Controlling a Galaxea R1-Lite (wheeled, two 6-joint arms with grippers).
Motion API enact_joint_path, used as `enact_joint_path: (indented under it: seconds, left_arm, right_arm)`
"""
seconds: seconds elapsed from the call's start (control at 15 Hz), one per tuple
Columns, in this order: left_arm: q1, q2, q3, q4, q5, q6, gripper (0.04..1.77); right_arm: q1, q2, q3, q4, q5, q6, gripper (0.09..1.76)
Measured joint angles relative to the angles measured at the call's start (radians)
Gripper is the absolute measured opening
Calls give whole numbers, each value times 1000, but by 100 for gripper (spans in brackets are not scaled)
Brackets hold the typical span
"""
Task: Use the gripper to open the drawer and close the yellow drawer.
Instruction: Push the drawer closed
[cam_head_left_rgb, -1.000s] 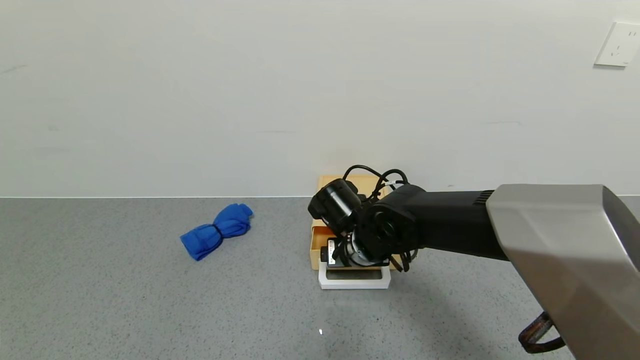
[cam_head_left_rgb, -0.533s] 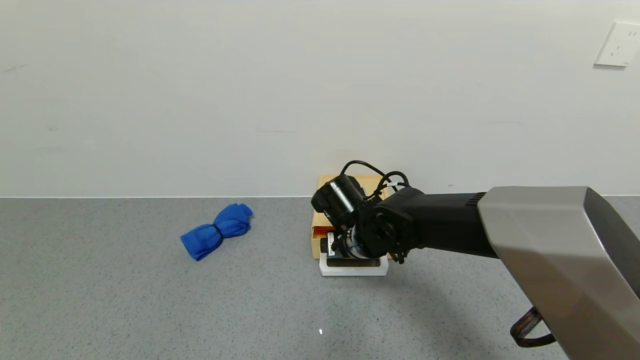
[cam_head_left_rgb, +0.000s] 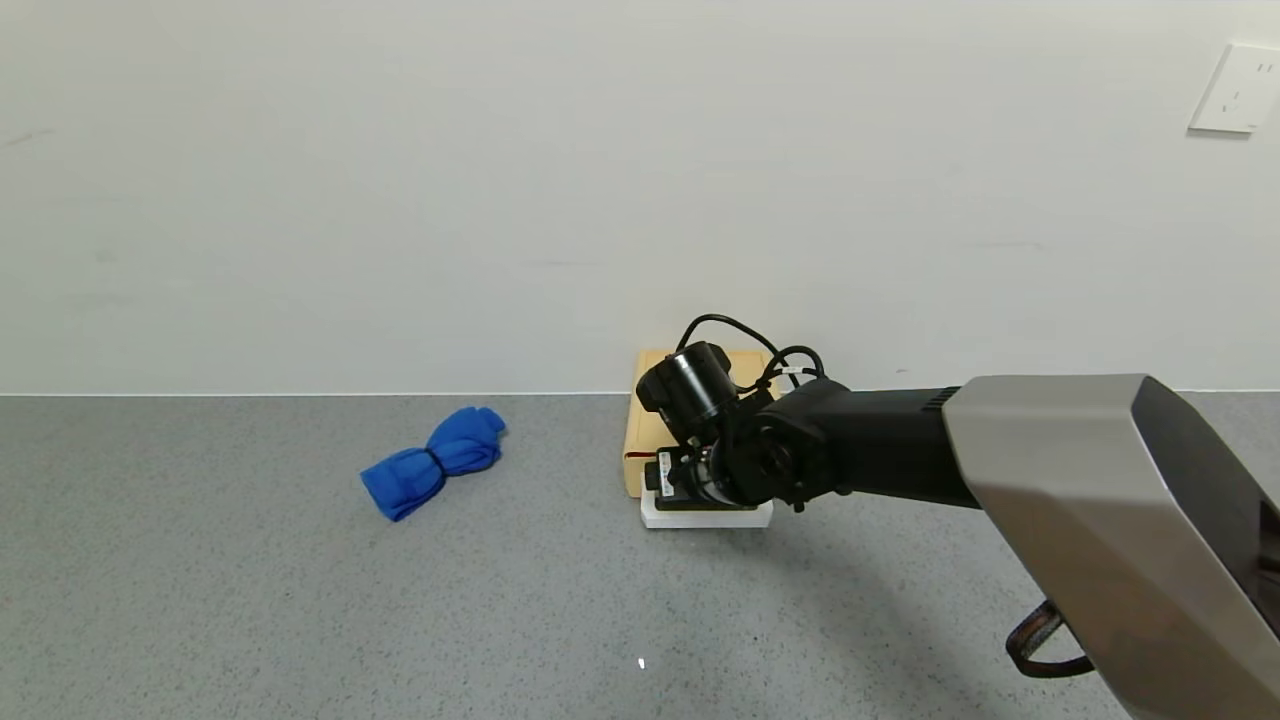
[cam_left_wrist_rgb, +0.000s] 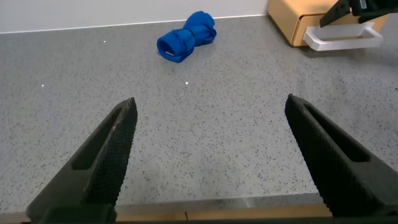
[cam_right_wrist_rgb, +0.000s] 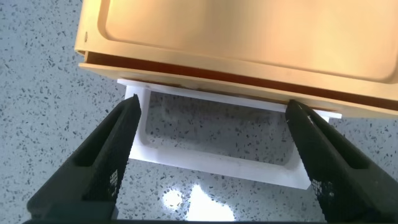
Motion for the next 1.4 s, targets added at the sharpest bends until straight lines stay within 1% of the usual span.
enact_joint_path:
  seconds: [0.67,0.93,1.13,1.4]
  left_arm:
    - [0,0,0,0,0,-1,172]
    - [0,0,0,0,1,-1,172]
    - [0,0,0,0,1,-1,172]
    - [0,0,0,0,1,-1,172]
  right_arm:
    - [-16,14,2,-41,0,-35,171]
    - [-3,3,2,-37,1,-36,171]
    - [6,-34,2,-19,2,-44,171]
    - [9,-157,11,64,8,-62,171]
